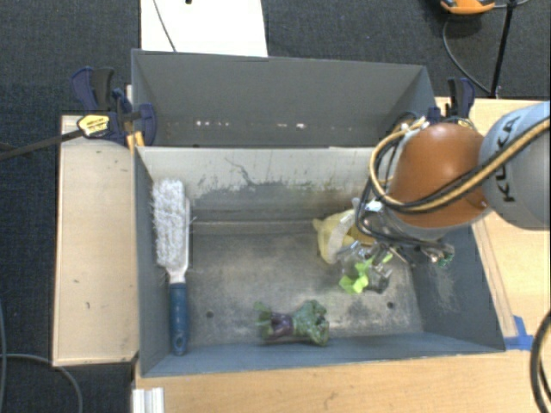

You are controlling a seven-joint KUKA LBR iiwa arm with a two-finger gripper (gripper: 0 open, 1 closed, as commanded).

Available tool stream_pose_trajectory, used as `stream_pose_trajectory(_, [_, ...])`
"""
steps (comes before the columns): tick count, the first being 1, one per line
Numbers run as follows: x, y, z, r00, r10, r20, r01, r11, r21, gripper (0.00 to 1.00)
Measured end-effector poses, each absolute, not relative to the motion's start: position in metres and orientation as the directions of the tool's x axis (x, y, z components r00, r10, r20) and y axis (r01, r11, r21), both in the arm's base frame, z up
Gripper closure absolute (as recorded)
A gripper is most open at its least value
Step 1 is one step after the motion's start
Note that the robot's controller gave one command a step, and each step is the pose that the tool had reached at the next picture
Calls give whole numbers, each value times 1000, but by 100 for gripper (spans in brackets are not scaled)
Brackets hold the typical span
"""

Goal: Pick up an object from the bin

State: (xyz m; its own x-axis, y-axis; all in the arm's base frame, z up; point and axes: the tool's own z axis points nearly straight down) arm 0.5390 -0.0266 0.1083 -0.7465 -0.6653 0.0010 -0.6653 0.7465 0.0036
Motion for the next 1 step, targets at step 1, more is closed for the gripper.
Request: stream_pose_trajectory(1, [539, -27, 131, -747, -665, 1, -665, 747, 4, 100])
